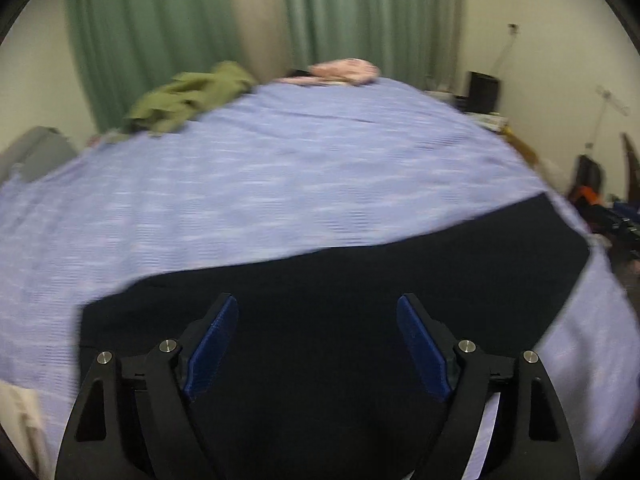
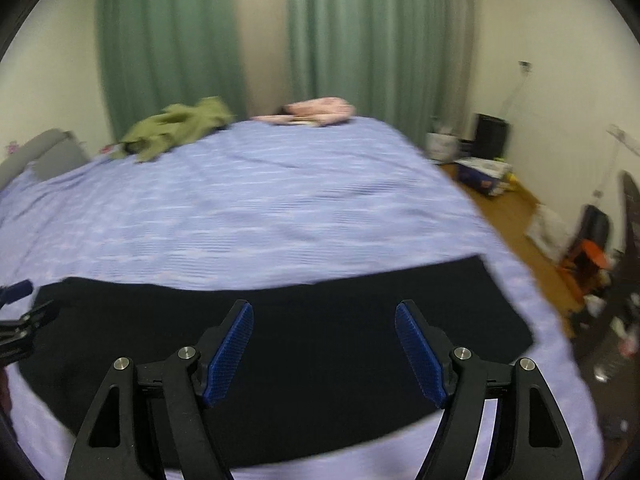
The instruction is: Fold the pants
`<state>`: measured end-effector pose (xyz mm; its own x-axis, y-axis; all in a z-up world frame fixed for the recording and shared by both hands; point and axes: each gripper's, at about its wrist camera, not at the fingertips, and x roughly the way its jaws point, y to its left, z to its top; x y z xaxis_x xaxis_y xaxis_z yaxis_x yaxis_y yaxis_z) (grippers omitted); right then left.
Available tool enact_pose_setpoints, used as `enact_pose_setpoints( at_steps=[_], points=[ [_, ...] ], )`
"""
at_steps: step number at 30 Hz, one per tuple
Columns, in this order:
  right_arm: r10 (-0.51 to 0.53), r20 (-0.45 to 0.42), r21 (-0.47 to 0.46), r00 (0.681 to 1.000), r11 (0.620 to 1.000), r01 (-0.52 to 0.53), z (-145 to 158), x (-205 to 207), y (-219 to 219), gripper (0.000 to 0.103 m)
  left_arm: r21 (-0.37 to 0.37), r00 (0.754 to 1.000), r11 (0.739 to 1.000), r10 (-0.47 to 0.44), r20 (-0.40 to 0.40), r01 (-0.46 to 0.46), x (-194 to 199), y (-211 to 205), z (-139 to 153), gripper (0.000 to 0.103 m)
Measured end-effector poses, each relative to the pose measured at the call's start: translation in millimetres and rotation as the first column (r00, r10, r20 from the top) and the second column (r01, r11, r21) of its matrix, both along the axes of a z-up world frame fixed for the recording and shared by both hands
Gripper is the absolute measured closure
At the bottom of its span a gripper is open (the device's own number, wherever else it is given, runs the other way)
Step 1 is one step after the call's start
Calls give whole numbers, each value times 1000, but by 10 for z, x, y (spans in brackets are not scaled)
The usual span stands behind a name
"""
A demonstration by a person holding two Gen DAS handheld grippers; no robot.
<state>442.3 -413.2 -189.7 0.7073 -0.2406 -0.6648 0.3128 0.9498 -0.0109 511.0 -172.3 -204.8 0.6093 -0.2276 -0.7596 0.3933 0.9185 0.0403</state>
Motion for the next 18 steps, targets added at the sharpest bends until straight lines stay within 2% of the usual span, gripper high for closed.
enact_pose_setpoints(
  at_steps=[3,8,12,15,18],
  points=[
    [-76,-4,3,997,997,77,-93,-181,-594,28,-15,997,997,-74,-8,74,-75,-708,-111,21],
    [-203,-9,119,979,972,203,-404,-403,-1586,29,-31,989,988,-149,-9,149,-134,-1663,-316,21],
    [-259,-25,231,965,938,258,-769,-448,-2180,44,-8,982,982,-189,0,189,-140,-2323,-524,21],
    [-279,-45,297,959,913,279,-1018,-448,-2444,51,46,972,971,-234,20,233,-200,-2755,-686,21],
    [-273,-73,381,959,881,280,-1276,-385,-2634,57,64,965,963,-261,-2,261,-226,-2993,-841,21]
  ],
)
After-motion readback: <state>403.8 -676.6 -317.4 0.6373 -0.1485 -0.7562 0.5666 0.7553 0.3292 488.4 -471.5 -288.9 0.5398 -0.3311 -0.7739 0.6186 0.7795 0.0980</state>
